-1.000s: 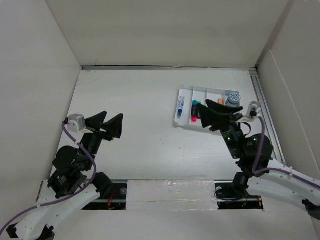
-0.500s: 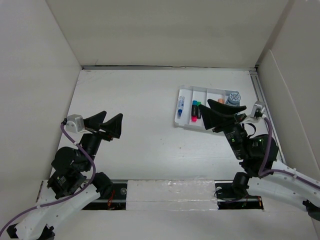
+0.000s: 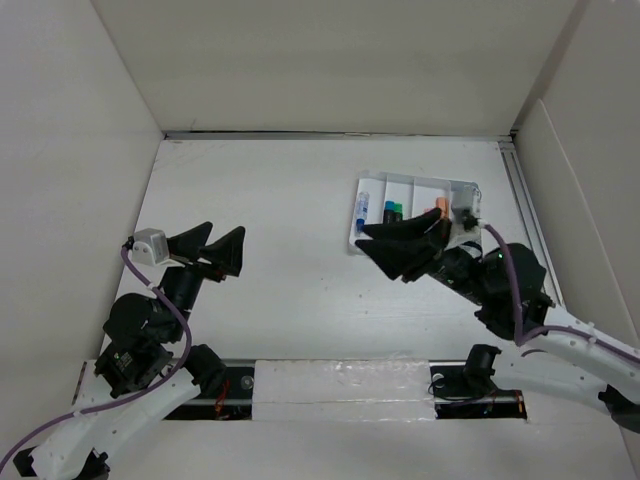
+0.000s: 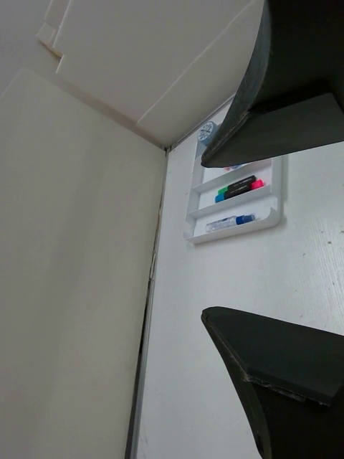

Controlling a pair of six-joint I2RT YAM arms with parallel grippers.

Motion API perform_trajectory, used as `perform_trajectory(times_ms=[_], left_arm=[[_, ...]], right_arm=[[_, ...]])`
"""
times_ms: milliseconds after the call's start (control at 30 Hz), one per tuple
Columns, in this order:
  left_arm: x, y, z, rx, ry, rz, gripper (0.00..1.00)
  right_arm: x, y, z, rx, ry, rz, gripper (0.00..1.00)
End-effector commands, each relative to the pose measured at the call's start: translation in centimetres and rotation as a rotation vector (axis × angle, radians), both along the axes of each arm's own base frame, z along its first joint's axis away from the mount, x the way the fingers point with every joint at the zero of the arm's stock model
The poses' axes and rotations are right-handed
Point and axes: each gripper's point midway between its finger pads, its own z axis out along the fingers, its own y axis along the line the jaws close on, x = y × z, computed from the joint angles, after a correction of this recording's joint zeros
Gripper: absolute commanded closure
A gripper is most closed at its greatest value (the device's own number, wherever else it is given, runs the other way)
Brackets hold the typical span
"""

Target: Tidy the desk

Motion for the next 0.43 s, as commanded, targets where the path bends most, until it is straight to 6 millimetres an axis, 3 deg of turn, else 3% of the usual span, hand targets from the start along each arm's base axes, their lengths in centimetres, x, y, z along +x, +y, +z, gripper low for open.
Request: perform_trajectory(times_ms=[0, 67, 133, 200, 400], left_arm=[[0.0, 0.1, 1.1, -0.022, -0.019, 0.003, 0.26], [0.1, 0.3, 1.0, -0.021, -0.016, 0.014, 0.26], [0.0, 0.1, 1.1, -0.022, -0.018, 0.007, 0.26], [0.0, 0.1, 1.1, -0.020, -0.019, 0.004, 0.26], [-0.1, -0.3, 0.9, -0.009, -0.020, -0.017, 0.26]], right_arm=[[-4.7, 4.9, -2.3, -0.237, -0.050, 0.348, 0.61], [-4.1, 6.7, -4.1, -0.310, -0.006, 0.365, 0.62], [-4.0, 7.0, -4.1, -0.311, -0.006, 0.367, 0.61], [-4.4, 6.8, -3.3, -0.273, -0.035, 0.364, 0.60], [-3.8, 5.6, -2.6, -0.222, -0.042, 0.301, 0.42]])
